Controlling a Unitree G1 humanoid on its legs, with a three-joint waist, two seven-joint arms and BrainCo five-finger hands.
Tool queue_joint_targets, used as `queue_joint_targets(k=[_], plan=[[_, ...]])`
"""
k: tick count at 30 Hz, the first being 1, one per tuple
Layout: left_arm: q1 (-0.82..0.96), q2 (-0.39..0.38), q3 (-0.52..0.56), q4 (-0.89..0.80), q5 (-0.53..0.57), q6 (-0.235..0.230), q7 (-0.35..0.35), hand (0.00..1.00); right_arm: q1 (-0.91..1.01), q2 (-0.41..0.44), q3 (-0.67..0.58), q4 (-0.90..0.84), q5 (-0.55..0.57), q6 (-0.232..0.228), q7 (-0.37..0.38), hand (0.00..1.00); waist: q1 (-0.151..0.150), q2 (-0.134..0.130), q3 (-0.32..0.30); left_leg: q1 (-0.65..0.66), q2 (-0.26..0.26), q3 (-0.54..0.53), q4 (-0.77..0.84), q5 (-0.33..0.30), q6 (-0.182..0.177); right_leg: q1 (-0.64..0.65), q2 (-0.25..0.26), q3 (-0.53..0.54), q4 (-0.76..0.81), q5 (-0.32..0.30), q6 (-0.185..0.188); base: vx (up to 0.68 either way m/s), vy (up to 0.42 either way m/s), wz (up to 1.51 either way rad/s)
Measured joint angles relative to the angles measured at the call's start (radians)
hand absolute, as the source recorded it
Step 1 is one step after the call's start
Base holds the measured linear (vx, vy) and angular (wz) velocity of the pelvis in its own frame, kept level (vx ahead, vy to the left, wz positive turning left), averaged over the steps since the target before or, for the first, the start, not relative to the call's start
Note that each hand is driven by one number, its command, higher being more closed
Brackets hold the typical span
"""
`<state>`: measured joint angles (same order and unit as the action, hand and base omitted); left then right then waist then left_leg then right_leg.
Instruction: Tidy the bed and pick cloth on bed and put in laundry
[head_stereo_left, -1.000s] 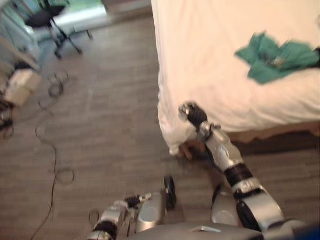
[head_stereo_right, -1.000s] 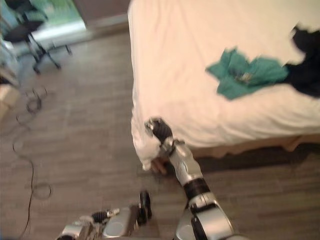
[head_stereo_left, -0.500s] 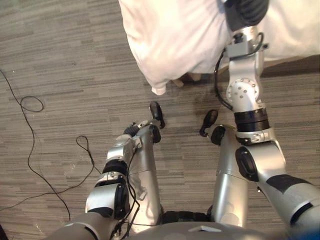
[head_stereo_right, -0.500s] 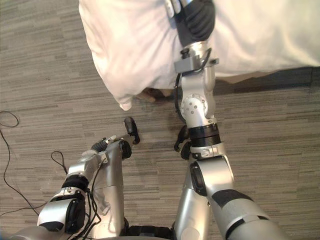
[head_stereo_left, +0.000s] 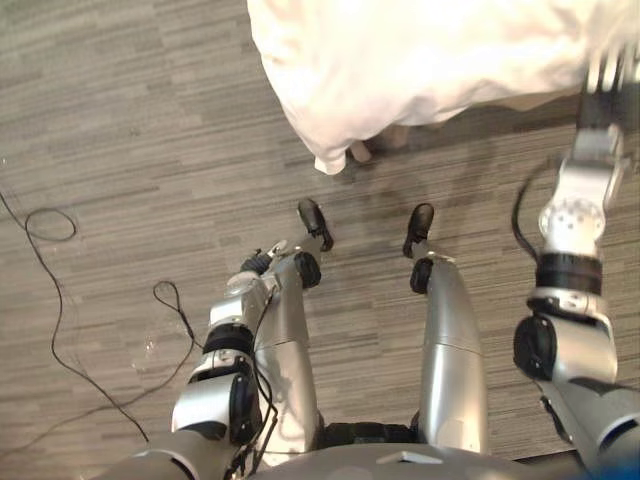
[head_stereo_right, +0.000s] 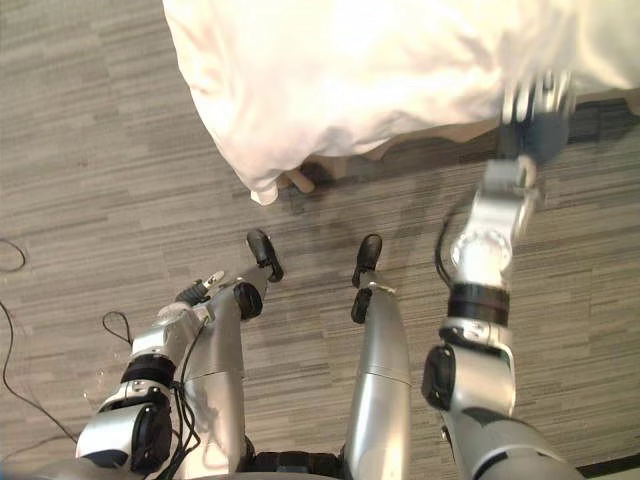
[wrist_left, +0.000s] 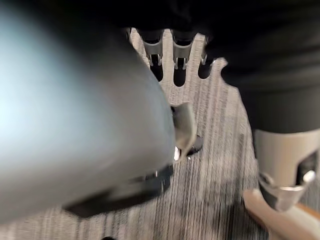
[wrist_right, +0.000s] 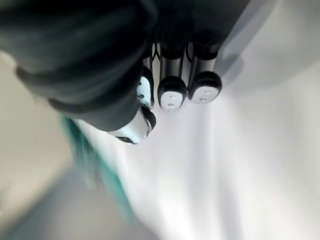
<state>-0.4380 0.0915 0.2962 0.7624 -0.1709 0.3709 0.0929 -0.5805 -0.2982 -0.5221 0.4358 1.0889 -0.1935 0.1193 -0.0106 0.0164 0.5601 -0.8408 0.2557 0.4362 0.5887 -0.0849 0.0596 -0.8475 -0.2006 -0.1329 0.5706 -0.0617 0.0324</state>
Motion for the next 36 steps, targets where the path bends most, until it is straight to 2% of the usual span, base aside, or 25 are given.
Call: queue_joint_targets(k=[3, 5, 6, 7, 10, 11, 13, 15, 17, 21, 22, 23, 25, 26, 28, 30, 34, 36], plan=[[0.051, 0.009, -0.046, 0.005, 0.049, 0.018, 0.000, 0.00, 0.148, -0.022, -0.049, -0.004, -0.017, 0.023, 0.064, 1.00, -0.017, -0.003, -0.005, 0.151, 0.021, 0.041, -0.044, -0.015, -0.002, 0.145, 0.028, 0.010, -0.097, -0.001, 0.004, 0.12, 0.056, -0.64], [0.099, 0.030, -0.061, 0.011, 0.076, 0.015, -0.008, 0.00, 0.235, -0.023, -0.083, -0.009, -0.067, 0.024, 0.102, 1.00, -0.033, -0.030, -0.034, 0.224, 0.016, 0.058, -0.047, -0.024, -0.014, 0.198, 0.021, 0.017, -0.091, -0.001, 0.005, 0.12, -0.018, -0.19], [0.122, 0.032, -0.064, 0.011, 0.081, 0.014, -0.015, 0.00, 0.282, -0.026, -0.113, -0.009, -0.108, 0.025, 0.124, 0.00, -0.034, -0.036, -0.057, 0.266, 0.019, 0.060, -0.059, -0.027, -0.020, 0.237, 0.023, 0.018, -0.103, -0.004, 0.007, 0.13, -0.054, -0.11], [0.127, 0.033, -0.071, 0.012, 0.084, 0.013, -0.023, 0.00, 0.305, -0.025, -0.125, -0.009, -0.139, 0.025, 0.132, 0.00, -0.034, -0.039, -0.071, 0.284, 0.019, 0.064, -0.071, -0.028, -0.024, 0.253, 0.024, 0.018, -0.112, -0.004, 0.007, 0.14, -0.056, -0.13], [0.178, 0.014, -0.108, 0.030, 0.091, -0.017, -0.090, 0.00, 0.416, -0.016, -0.132, -0.005, -0.389, 0.023, 0.153, 0.00, -0.030, -0.039, -0.128, 0.437, 0.002, 0.090, -0.152, -0.018, -0.043, 0.390, 0.025, 0.015, -0.168, -0.011, 0.014, 0.16, -0.041, -0.10], [0.188, -0.002, -0.123, 0.044, 0.113, -0.033, -0.107, 0.00, 0.446, -0.004, -0.131, -0.005, -0.474, 0.015, 0.156, 0.00, -0.027, -0.037, -0.149, 0.483, -0.003, 0.096, -0.177, -0.018, -0.049, 0.436, 0.025, 0.012, -0.190, -0.013, 0.017, 0.15, -0.021, -0.08], [0.227, -0.026, -0.142, 0.046, 0.127, -0.057, -0.130, 0.00, 0.512, 0.032, -0.123, -0.001, -0.570, -0.010, 0.191, 0.00, -0.027, -0.035, -0.202, 0.559, -0.016, 0.106, -0.228, -0.013, -0.059, 0.513, 0.027, 0.006, -0.241, -0.014, 0.019, 0.18, -0.010, -0.04], [0.275, -0.043, -0.142, 0.049, 0.162, -0.084, -0.137, 0.00, 0.592, 0.078, -0.105, 0.026, -0.615, -0.047, 0.229, 0.00, -0.027, -0.037, -0.266, 0.619, -0.032, 0.113, -0.289, -0.004, -0.073, 0.576, 0.028, -0.005, -0.294, -0.013, 0.021, 0.22, -0.009, 0.02], [0.343, -0.044, -0.146, 0.092, 0.205, -0.124, -0.138, 0.00, 0.677, 0.157, -0.087, 0.143, -0.654, -0.078, 0.243, 0.00, -0.029, -0.035, -0.341, 0.710, -0.069, 0.115, -0.390, 0.014, -0.095, 0.662, 0.028, -0.011, -0.370, -0.007, 0.035, 0.26, -0.004, 0.02], [0.430, -0.048, -0.170, 0.175, 0.260, -0.186, -0.137, 0.00, 0.751, 0.244, -0.044, 0.359, -0.795, -0.086, 0.204, 0.00, -0.030, -0.005, -0.382, 0.817, -0.105, 0.107, -0.436, 0.016, -0.108, 0.771, 0.035, 0.004, -0.449, 0.010, 0.058, 0.24, 0.026, -0.12], [0.452, -0.048, -0.165, 0.185, 0.274, -0.208, -0.135, 0.00, 0.759, 0.266, -0.025, 0.406, -0.829, -0.085, 0.190, 0.00, -0.022, -0.004, -0.385, 0.825, -0.107, 0.047, -0.404, 0.004, -0.111, 0.786, 0.039, 0.025, -0.459, 0.012, 0.060, 0.26, -0.156, -0.67], [0.464, -0.052, -0.125, 0.189, 0.274, -0.254, -0.126, 0.00, 0.766, 0.292, 0.008, 0.464, -0.873, -0.082, 0.178, 0.00, 0.000, 0.004, -0.392, 0.826, -0.106, -0.083, -0.351, -0.028, -0.115, 0.809, 0.052, 0.070, -0.473, 0.023, 0.060, 0.26, -0.212, -0.87], [0.478, -0.055, -0.107, 0.207, 0.277, -0.282, -0.119, 0.00, 0.764, 0.297, 0.047, 0.491, -0.918, -0.073, 0.171, 0.00, 0.012, 0.017, -0.400, 0.836, -0.100, -0.159, -0.311, -0.078, -0.120, 0.822, 0.070, 0.120, -0.489, 0.034, 0.065, 0.18, -0.152, -0.95], [0.485, -0.063, -0.098, 0.213, 0.274, -0.299, -0.112, 0.00, 0.764, 0.297, 0.061, 0.506, -0.961, -0.066, 0.164, 0.00, 0.019, 0.024, -0.407, 0.861, -0.100, -0.174, -0.302, -0.108, -0.126, 0.831, 0.077, 0.152, -0.498, 0.040, 0.072, 0.13, -0.026, -1.05], [0.501, -0.078, -0.099, 0.215, 0.282, -0.323, -0.110, 0.00, 0.766, 0.288, 0.062, 0.506, -1.010, -0.062, 0.139, 0.00, 0.014, 0.032, -0.418, 0.898, -0.102, -0.162, -0.311, -0.154, -0.135, 0.853, 0.080, 0.188, -0.522, 0.052, 0.085, 0.09, 0.027, -0.72], [0.503, -0.079, -0.100, 0.224, 0.313, -0.342, -0.126, 0.00, 0.782, 0.292, 0.089, 0.513, -1.035, -0.036, 0.087, 0.00, 0.005, 0.014, -0.430, 0.944, -0.114, -0.135, -0.330, -0.176, -0.132, 0.889, 0.071, 0.208, -0.555, 0.070, 0.086, 0.04, 0.024, -0.39], [0.501, -0.058, -0.136, 0.236, 0.359, -0.336, -0.141, 0.00, 0.805, 0.293, 0.174, 0.526, -1.031, 0.005, 0.020, 0.00, 0.003, -0.030, -0.458, 0.983, -0.138, -0.102, -0.377, -0.167, -0.129, 0.889, 0.057, 0.230, -0.583, 0.090, 0.087, 0.02, -0.052, -0.31], [0.500, -0.057, -0.141, 0.238, 0.367, -0.331, -0.147, 0.00, 0.805, 0.288, 0.197, 0.527, -1.019, 0.022, -0.002, 0.00, 0.003, -0.036, -0.460, 1.011, -0.146, -0.087, -0.404, -0.160, -0.132, 0.891, 0.057, 0.228, -0.582, 0.095, 0.080, 0.04, -0.094, -0.30]])
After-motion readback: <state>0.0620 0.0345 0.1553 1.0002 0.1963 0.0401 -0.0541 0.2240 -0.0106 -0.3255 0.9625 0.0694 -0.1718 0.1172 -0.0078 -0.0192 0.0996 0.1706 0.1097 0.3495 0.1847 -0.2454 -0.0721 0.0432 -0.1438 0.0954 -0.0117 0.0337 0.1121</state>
